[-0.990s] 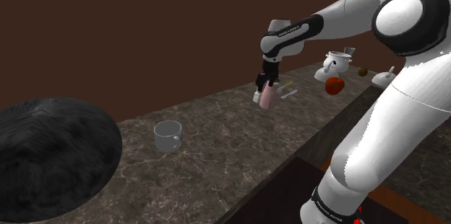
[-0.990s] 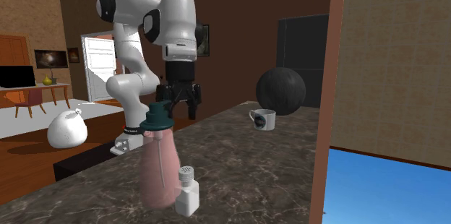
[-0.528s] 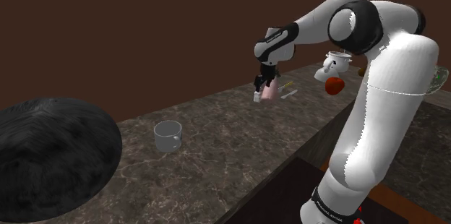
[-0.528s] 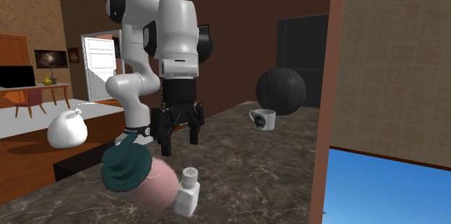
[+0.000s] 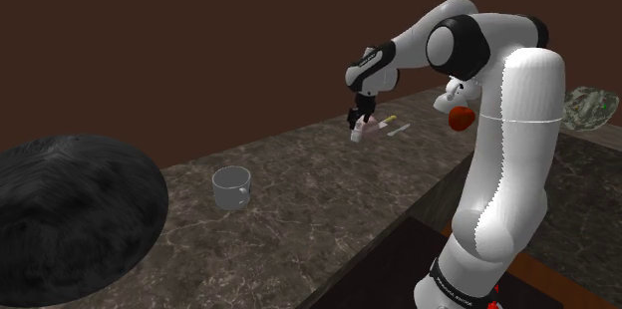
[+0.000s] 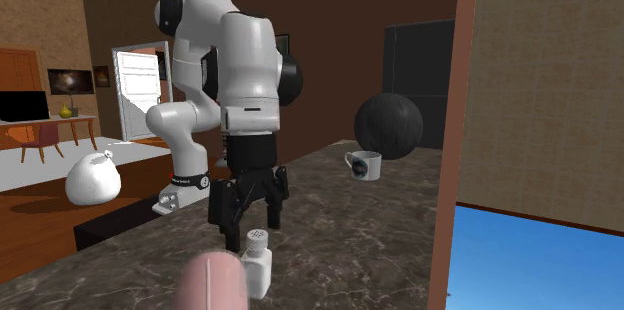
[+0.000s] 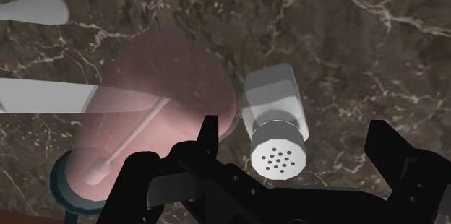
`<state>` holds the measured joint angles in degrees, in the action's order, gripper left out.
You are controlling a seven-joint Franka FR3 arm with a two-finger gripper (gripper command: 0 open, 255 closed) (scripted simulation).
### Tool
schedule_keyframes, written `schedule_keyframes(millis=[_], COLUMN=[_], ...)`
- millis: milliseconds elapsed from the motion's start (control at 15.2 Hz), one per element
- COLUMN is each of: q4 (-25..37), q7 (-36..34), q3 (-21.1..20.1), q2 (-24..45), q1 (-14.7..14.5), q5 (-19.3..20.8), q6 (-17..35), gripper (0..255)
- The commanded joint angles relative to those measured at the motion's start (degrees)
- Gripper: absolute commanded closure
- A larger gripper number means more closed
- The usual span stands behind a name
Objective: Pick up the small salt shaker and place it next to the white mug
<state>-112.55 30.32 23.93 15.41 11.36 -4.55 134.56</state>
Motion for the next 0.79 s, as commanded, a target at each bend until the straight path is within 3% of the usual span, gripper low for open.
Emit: schedule_keyframes(millis=[0,594,660,726], q4=[-0.6,-0.7,-0.4,0.2], q7=[0.4,0.7,0.6,0.8], q3=[0.0,-0.4,-0.4,-0.4], q2=[1.4,2.2,2.5,2.8], q1=[0.5,0.9,0.9,1.0], q5=[-0.5,-0.9,-1.0,-1.1], q6=[1.3,2.3,2.2,1.8], gripper=[0,0,255,255])
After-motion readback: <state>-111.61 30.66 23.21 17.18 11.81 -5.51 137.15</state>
